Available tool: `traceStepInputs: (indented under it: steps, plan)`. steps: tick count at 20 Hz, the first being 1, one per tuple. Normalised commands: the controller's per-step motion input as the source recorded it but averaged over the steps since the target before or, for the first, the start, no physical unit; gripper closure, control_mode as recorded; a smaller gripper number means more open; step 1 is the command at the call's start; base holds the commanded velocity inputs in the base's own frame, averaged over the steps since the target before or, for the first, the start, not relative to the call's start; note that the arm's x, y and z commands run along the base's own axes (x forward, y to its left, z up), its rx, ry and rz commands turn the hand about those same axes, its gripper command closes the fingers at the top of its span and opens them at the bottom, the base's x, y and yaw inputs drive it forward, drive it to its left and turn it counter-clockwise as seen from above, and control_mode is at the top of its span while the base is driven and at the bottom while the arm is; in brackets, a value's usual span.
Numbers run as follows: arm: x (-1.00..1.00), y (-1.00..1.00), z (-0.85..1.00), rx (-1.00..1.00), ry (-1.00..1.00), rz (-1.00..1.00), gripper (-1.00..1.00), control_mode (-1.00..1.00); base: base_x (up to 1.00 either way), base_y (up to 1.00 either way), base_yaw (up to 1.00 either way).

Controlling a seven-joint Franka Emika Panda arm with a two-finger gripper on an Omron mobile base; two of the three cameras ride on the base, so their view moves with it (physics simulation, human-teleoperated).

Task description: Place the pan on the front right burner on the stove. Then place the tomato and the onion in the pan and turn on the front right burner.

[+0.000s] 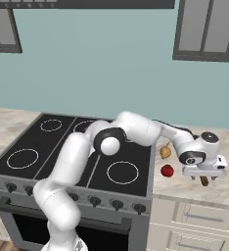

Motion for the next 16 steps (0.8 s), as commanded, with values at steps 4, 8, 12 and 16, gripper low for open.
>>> traceStepInputs:
  steps: [4,8,12,16]
  plan:
    - [0.07,0.0,-0.19,0.0,0.0,0.0,1.0,-1.0,0.0,0.0,0.0]
    - [0.0,0.0,-0.06,0.0,0.0,0.0,1.0,-1.0,0.0,0.0,0.0]
    - [0.0,0.0,0.0,0.0,-0.01,0.0,1.0,-1.0,0.0,0.0,0.0]
    - [-0.02,0.0,0.15,0.0,-0.07,0.0,1.0,-1.0,0.0,0.0,0.0]
